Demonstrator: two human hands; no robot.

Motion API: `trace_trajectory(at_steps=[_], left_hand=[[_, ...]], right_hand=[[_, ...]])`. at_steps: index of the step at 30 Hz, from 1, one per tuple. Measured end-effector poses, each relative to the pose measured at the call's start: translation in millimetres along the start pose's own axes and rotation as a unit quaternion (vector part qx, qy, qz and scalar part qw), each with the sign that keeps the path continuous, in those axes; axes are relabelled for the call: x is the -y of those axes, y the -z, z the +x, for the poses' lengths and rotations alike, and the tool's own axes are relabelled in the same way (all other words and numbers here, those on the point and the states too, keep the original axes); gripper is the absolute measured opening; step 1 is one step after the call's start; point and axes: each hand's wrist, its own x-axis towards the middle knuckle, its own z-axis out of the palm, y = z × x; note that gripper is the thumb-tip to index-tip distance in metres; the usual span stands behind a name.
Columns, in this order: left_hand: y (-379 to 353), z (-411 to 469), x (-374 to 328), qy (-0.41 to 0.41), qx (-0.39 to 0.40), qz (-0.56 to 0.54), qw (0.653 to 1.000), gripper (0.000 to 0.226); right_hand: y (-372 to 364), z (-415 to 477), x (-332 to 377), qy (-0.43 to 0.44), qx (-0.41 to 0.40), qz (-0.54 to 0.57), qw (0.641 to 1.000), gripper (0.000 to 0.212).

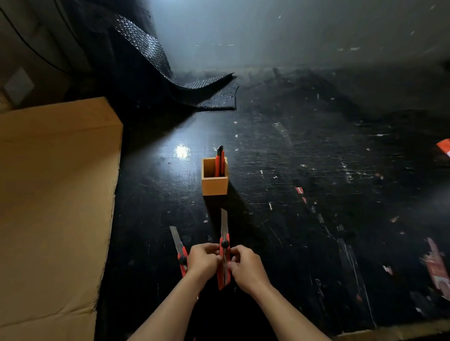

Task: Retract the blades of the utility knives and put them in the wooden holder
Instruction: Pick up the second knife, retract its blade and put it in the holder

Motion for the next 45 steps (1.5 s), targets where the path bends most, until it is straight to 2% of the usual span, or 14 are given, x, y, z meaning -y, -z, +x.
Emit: trace_trajectory(at_steps=[3,7,13,17,22,25,29,33,36,45], left_hand=[[8,-5,-4,-0.011,0.014,-0.034,0.999,0.029],[25,-15,-27,-0.075,0.022,-0.074,0.994,0.030],[53,-44,-94,-0.169,0.024,-0.168,0.971,0.029],[74,-67,-145,-0.224,0.042,-0.189,0.955,0.031],[97,-104,-201,-0.305,0.014,-0.191,0.933,0.032],[108,-123,-227,-0.349,-0.014,-0.193,0.917,0.030],[118,-134,-249,-0.402,-0.051,-0.173,0.898,0.025],[125,-141,-264,-0.415,-0.052,-0.174,0.891,0.022],[132,-143,-270,-0.418,-0.046,-0.172,0.891,0.026],[138,-143,-275,-0.425,-0.043,-0.174,0.887,0.029]], right_hand=[[8,-5,1,0.019,-0.012,0.039,0.999,0.021],[22,-7,22,0.071,-0.046,0.073,0.994,0.020],[60,-14,82,0.185,-0.078,0.131,0.971,0.011],[93,-25,130,0.252,-0.082,0.139,0.954,0.011],[125,-44,184,0.335,-0.103,0.135,0.927,0.014],[139,-56,213,0.379,-0.126,0.125,0.908,0.027],[156,-65,247,0.410,-0.162,0.119,0.890,0.021],[165,-75,268,0.454,-0.182,0.055,0.870,0.030],[168,-79,276,0.476,-0.195,0.018,0.858,0.026],[175,-76,282,0.478,-0.176,-0.005,0.861,0.023]])
